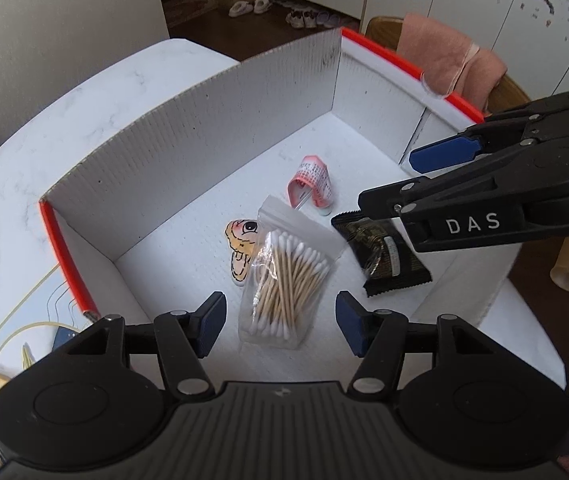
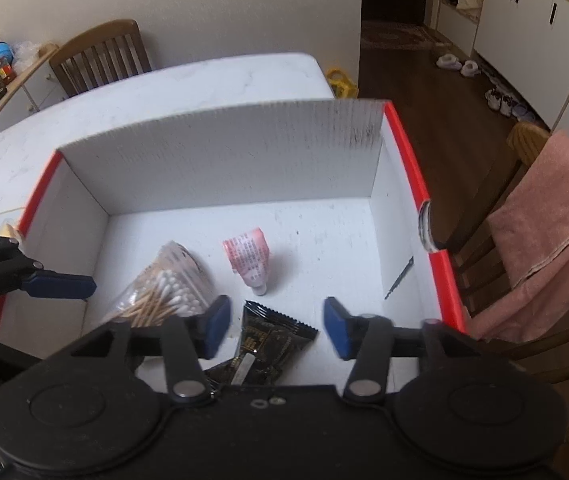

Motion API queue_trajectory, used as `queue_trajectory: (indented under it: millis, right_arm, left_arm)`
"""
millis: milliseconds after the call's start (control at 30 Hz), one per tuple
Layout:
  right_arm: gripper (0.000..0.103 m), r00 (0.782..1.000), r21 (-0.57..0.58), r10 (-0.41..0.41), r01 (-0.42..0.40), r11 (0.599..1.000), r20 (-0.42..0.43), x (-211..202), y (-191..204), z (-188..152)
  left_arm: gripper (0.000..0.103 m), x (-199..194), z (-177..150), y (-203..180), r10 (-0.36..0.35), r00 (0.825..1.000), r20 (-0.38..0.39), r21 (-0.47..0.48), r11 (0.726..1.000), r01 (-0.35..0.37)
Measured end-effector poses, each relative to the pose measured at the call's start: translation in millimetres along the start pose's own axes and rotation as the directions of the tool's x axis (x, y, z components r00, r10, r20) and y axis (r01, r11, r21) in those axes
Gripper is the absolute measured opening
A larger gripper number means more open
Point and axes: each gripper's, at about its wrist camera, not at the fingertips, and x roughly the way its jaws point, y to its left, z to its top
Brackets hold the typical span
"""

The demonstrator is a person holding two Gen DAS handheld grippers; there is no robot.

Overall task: Organize objects
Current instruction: 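Open the left tool to drop the swab bag while the right tool releases the tube, then withdraw both tools from the box back toward the remaining items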

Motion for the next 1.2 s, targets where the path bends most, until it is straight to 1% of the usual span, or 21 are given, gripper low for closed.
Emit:
queue_trajectory:
  millis: [133, 233, 300, 400, 467, 533, 633, 700, 800, 833, 900, 1067, 1200]
  right_arm:
    - [0.057, 1.000, 0.004, 0.006, -0.006, 1.000, 0.025, -13.0, 3.4, 0.5]
    - [0.058, 0.999, -0.001, 0.010, -0.010, 1.000, 0.045, -23.8, 7.9, -1.0]
    - [0.064, 0.998, -0.008, 0.011, -0.011, 1.000, 0.061, -31.0, 12.6, -2.1]
    - [0.067, 0.997, -0.022, 0.018, -0.017, 1.000, 0.081, -41.4, 21.9, -2.8]
    - [0.068, 0.995, -0.028, 0.024, -0.022, 0.999, 0.098, -49.4, 28.4, -3.8]
    - [0.071, 0.993, -0.031, 0.030, -0.027, 0.999, 0.115, -57.0, 35.1, -4.9]
    - [0.073, 0.990, -0.033, 0.041, -0.037, 0.999, 0.134, -67.1, 45.0, -6.4]
    - [0.079, 0.988, -0.031, 0.051, -0.047, 0.998, 0.146, -73.1, 51.9, -7.5]
    - [0.082, 0.985, -0.023, 0.068, -0.066, 0.998, 0.156, -80.5, 63.5, -10.0]
    - [0.082, 0.984, -0.020, 0.075, -0.072, 0.997, 0.159, -82.3, 67.8, -11.1]
    - [0.090, 0.982, -0.016, 0.088, -0.087, 0.996, 0.168, -86.7, 76.1, -12.8]
    - [0.094, 0.977, -0.029, 0.101, -0.097, 0.995, 0.188, -96.5, 101.8, -18.5]
    - [0.097, 0.974, -0.059, 0.102, -0.092, 0.994, 0.204, -102.8, 124.8, -26.0]
  left_arm:
    - [0.059, -13.9, -5.8, 0.8, -0.023, 0.999, 0.041, -0.015, 1.000, 0.024]
    - [0.059, -25.4, -10.1, 2.4, -0.026, 0.997, 0.077, -0.021, 0.999, 0.028]
    - [0.059, -33.4, -13.1, 5.1, -0.035, 0.994, 0.099, -0.037, 0.999, 0.039]
    - [0.059, -48.9, -18.1, 10.2, -0.050, 0.989, 0.138, -0.060, 0.996, 0.059]
    - [0.062, -61.1, -22.9, 13.5, -0.055, 0.985, 0.166, -0.071, 0.995, 0.068]
    - [0.067, -72.5, -28.7, 17.3, -0.061, 0.979, 0.196, -0.080, 0.994, 0.078]
    - [0.067, -87.8, -37.6, 22.8, -0.061, 0.972, 0.226, -0.089, 0.993, 0.083]
    - [0.067, -97.3, -44.9, 26.5, -0.050, 0.967, 0.249, -0.087, 0.993, 0.074]
    - [0.068, -112.8, -56.7, 34.7, -0.017, 0.957, 0.290, -0.094, 0.995, 0.046]
    - [0.073, -117.3, -60.8, 38.6, -0.012, 0.954, 0.299, -0.102, 0.994, 0.044]
    - [0.079, -127.5, -70.3, 47.5, -0.005, 0.949, 0.316, -0.117, 0.992, 0.044]
    - [0.080, -147.6, -94.4, 66.2, 0.042, 0.939, 0.341, -0.140, 0.990, 0.006]
    - [0.083, -159.3, -115.0, 82.3, 0.054, 0.935, 0.351, -0.161, 0.987, 0.003]
